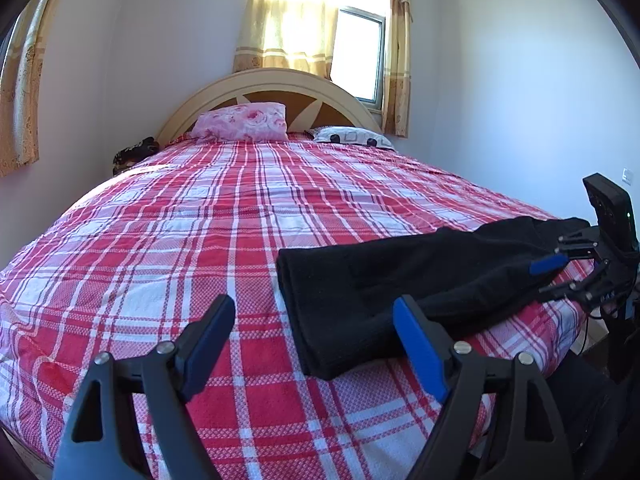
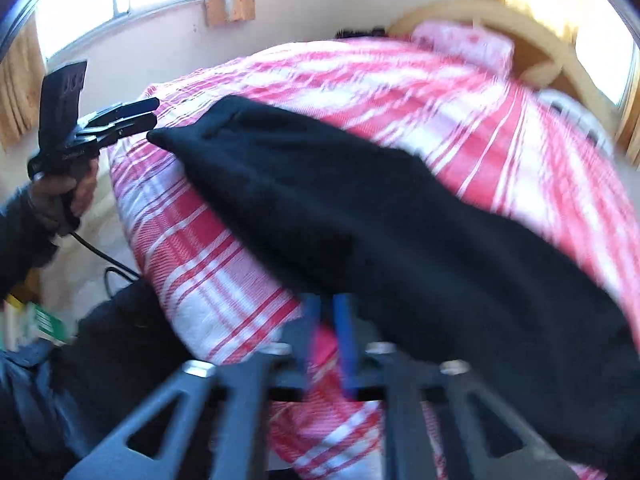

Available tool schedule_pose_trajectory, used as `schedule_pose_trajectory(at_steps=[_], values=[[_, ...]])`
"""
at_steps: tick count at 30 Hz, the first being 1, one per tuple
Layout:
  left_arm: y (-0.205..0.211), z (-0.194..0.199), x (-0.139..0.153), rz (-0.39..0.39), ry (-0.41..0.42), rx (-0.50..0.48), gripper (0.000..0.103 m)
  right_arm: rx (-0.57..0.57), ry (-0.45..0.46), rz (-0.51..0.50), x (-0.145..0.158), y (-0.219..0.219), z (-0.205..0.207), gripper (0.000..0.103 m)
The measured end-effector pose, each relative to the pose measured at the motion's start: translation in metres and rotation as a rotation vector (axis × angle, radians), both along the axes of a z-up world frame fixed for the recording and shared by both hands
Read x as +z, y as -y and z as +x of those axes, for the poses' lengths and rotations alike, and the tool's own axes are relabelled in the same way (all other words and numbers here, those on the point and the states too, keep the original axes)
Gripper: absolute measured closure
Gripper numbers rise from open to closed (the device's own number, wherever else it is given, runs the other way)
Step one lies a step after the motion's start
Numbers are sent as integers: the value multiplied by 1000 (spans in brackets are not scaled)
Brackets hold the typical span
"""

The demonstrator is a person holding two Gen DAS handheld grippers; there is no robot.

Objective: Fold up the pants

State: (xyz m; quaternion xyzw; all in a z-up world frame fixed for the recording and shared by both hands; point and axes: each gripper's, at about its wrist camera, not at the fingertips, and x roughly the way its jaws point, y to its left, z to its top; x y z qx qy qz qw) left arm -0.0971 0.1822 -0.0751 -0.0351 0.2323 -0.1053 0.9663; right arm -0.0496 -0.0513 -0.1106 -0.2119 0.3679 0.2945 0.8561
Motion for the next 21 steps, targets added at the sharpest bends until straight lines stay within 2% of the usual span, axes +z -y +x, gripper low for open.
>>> schedule_pose_trajectory(at_steps=[2, 8, 10, 12, 14, 18, 21], values=[[1, 2, 0, -13, -1, -1, 19, 9, 38, -23, 0, -4, 1, 45], [7, 0, 1, -27, 9, -4, 19, 20, 37, -85, -12, -12, 18, 47], [6, 0, 1, -34, 6, 1, 19, 24, 33, -131, -22, -15, 21, 60], [5, 0, 0, -40, 2, 7, 19, 19, 6, -124, -26, -14, 27, 84], [4, -1, -1, -41, -3, 15, 19, 24, -7, -114, -26, -13, 27, 95], [3, -4, 2, -45, 0, 17, 19, 43, -35, -94, -18, -11, 17, 98], [6, -2, 4, -56, 5, 6, 18, 44, -71, -95, -23, -9, 16, 98]])
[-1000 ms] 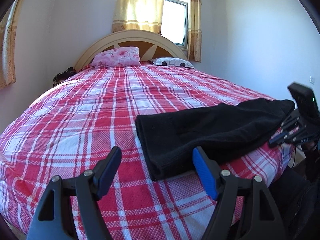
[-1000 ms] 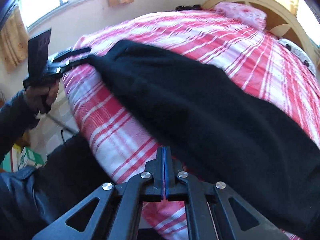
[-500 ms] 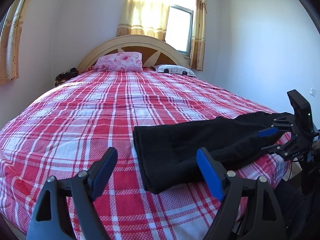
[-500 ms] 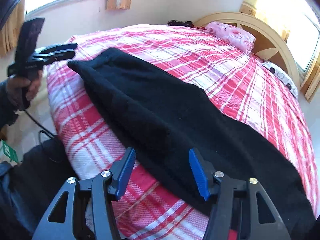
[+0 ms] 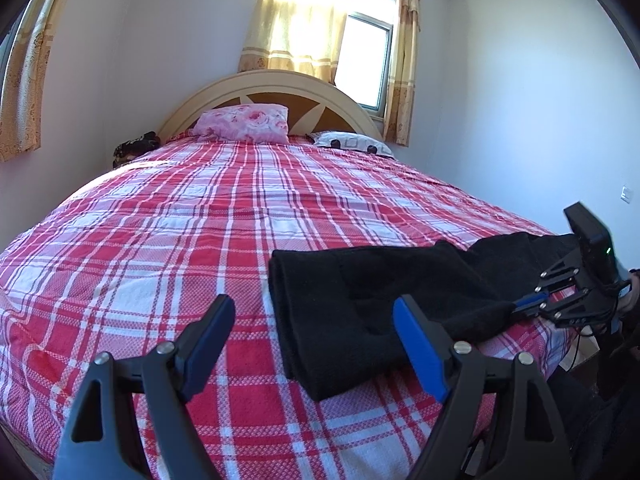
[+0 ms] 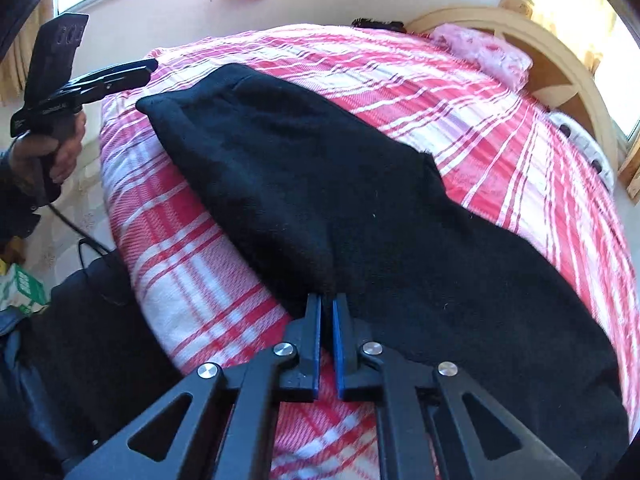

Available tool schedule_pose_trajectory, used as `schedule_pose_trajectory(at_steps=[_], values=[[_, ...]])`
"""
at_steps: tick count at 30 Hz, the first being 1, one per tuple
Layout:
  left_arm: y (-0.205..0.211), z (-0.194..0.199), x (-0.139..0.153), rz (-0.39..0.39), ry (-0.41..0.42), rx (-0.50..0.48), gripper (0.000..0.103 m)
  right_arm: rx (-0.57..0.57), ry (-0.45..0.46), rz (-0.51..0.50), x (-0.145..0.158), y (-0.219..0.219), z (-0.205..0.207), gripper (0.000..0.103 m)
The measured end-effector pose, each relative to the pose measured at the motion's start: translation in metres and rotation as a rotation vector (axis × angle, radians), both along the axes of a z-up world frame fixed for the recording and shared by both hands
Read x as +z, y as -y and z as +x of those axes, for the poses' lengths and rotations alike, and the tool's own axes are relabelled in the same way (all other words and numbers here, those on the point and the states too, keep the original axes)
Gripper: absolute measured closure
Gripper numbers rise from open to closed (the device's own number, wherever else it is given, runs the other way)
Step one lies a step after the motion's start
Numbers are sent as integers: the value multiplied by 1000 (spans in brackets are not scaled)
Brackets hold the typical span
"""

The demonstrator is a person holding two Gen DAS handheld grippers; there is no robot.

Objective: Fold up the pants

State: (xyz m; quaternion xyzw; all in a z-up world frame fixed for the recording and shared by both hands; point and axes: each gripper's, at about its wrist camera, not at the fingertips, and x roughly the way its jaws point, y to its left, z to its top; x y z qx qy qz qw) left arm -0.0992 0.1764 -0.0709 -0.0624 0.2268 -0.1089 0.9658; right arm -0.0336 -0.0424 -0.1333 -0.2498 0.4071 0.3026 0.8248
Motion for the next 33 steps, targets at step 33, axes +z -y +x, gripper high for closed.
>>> schedule_pose_trajectory(at_steps=[33], values=[[68, 84, -20, 153, -177, -122, 9, -334, -587, 681, 14, 29, 202, 97]])
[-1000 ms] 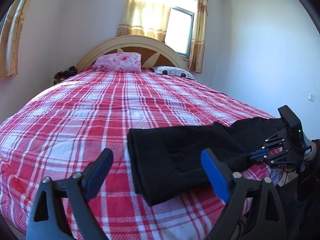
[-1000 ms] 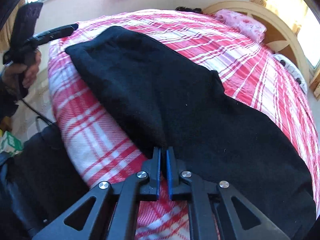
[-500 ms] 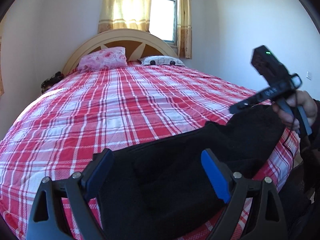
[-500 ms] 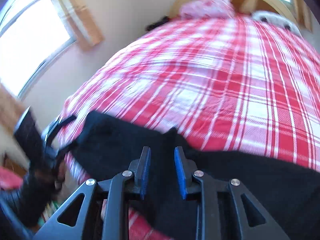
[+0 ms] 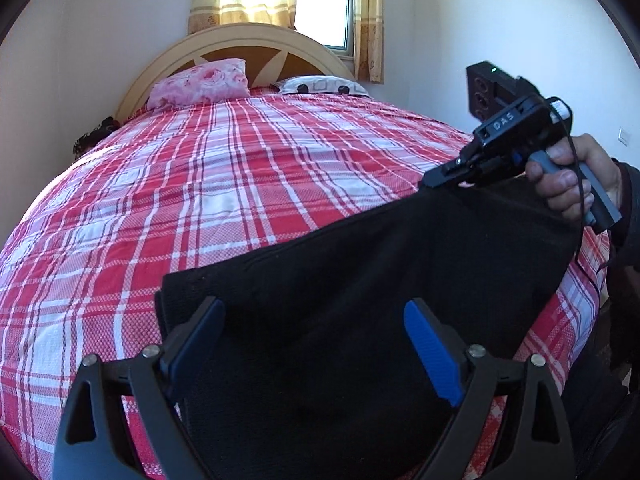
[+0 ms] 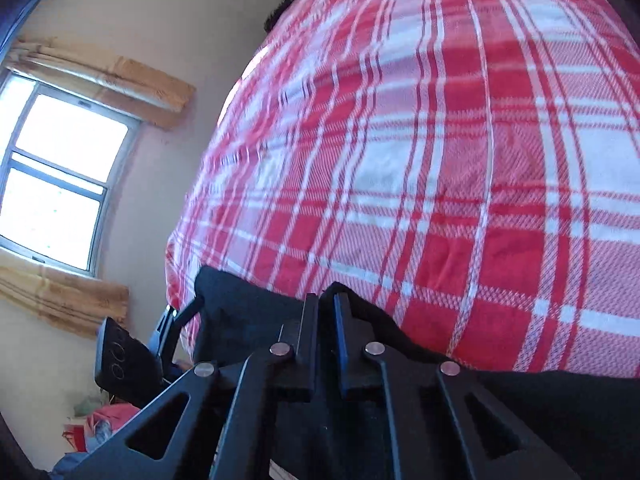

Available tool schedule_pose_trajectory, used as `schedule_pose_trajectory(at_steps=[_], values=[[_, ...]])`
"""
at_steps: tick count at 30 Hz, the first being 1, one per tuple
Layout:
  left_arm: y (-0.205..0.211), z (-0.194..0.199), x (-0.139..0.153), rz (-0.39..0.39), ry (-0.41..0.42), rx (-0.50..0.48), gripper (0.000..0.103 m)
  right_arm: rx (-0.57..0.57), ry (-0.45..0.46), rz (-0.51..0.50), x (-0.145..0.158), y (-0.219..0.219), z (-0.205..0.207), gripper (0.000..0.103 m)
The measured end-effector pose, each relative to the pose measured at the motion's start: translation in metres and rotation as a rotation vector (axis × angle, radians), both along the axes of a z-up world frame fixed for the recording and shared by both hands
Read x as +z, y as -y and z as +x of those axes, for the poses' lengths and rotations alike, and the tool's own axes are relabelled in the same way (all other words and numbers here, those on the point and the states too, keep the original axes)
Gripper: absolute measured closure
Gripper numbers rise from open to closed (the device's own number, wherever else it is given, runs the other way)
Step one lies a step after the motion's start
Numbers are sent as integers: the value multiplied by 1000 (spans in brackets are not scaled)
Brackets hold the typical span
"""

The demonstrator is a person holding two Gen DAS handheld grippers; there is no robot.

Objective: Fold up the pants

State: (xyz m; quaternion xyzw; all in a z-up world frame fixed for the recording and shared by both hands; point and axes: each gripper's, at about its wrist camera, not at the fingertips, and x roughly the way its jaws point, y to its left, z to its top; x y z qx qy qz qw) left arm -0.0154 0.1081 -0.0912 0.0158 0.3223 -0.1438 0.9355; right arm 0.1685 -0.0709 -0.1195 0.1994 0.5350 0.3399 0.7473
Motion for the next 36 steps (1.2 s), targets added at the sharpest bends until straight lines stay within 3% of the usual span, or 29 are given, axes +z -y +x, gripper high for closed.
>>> schedule_pose_trajectory(at_steps=[3, 6, 8, 12, 15, 18, 27, 29, 33, 36], values=[[6, 3, -6, 34, -30, -6, 7, -23, 44, -14, 6, 1, -2, 97], [17, 5, -11, 112, -58, -22, 2, -13, -7, -115, -19, -6, 3, 96], [19, 5, -11, 132, -59, -23, 2, -9, -19, -122, -28, -11, 2, 96], [21, -10, 0, 122, -22, -23, 2, -81, 95, -148, 4, 13, -20, 79], [35, -27, 19, 99, 34, -56, 2, -157, 174, -76, 33, 71, -57, 77], [66, -29, 33, 90, 59, -118, 2, -297, 212, -97, 45, 146, -97, 74], [158, 16, 24, -1, -7, -274, 2, -917, 180, -124, 47, 378, -219, 69], [170, 24, 16, -23, -42, -293, 2, -1014, 149, -148, 43, 410, -234, 61], [179, 35, -2, -26, -120, -303, 2, -1153, 69, -84, 29, 466, -238, 60], [177, 37, -3, -43, -152, -305, 2, -1195, 53, -23, 19, 487, -231, 60]])
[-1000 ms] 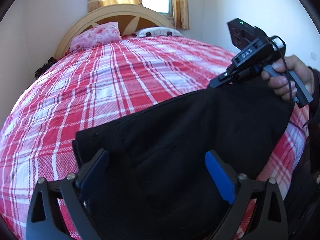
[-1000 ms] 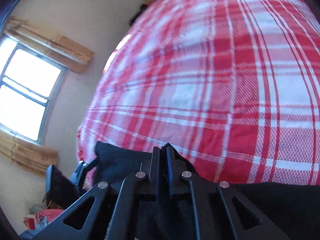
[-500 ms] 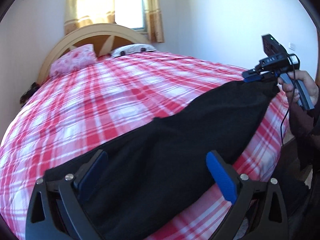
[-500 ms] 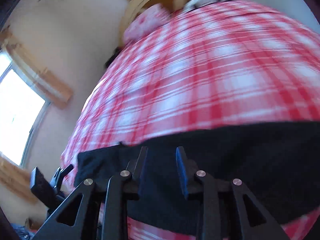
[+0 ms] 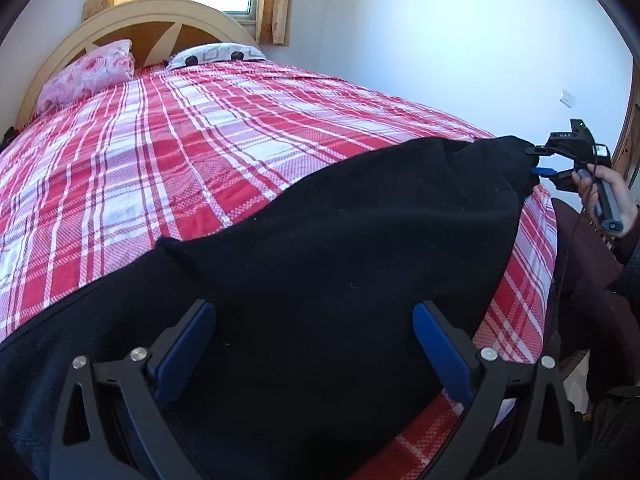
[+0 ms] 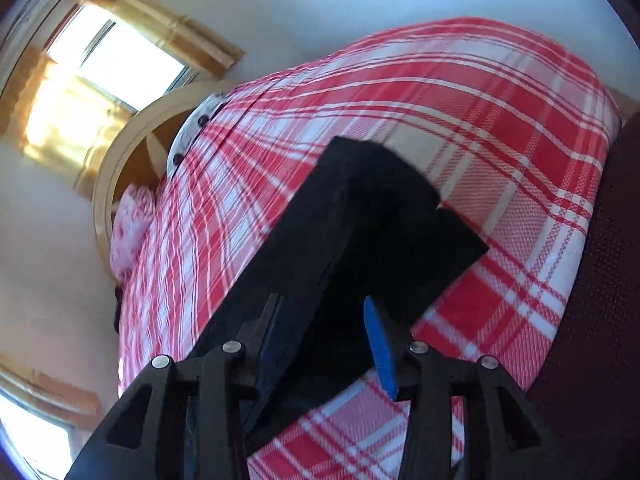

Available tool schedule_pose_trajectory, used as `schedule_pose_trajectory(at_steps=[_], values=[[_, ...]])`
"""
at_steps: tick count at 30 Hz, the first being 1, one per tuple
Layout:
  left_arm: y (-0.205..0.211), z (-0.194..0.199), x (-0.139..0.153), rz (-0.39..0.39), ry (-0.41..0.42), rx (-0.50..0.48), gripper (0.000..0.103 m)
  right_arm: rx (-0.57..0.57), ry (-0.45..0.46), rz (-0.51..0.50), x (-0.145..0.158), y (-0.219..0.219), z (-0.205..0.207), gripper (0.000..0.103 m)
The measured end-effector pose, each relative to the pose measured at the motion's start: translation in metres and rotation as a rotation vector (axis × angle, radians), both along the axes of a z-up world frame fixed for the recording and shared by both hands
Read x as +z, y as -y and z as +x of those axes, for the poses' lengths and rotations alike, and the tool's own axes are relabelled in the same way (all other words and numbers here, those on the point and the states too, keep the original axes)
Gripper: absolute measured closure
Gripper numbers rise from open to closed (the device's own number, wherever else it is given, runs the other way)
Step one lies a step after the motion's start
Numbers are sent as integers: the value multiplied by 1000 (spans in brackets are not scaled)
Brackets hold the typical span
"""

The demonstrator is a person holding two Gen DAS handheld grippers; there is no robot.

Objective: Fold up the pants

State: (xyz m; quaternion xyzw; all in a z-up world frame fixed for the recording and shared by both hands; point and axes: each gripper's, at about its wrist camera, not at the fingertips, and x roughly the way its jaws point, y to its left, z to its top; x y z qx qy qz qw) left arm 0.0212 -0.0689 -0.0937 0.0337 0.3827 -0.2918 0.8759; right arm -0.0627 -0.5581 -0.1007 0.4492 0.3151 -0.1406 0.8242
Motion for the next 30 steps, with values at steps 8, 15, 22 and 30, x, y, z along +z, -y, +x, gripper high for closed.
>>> schedule_pose_trajectory(at_steps=[8, 15, 22, 30], values=[[3, 2, -6, 5, -32, 2, 1, 102, 189, -72, 39, -5, 43, 100], [3, 3, -6, -1, -32, 0, 1, 93, 284, -128, 59, -9, 14, 100], [3, 2, -6, 3, -36, -16, 0, -14, 79, 157, -55, 19, -29, 100], [4, 1, -7, 17, -29, -17, 0, -87, -19, -42, -19, 37, -41, 71]])
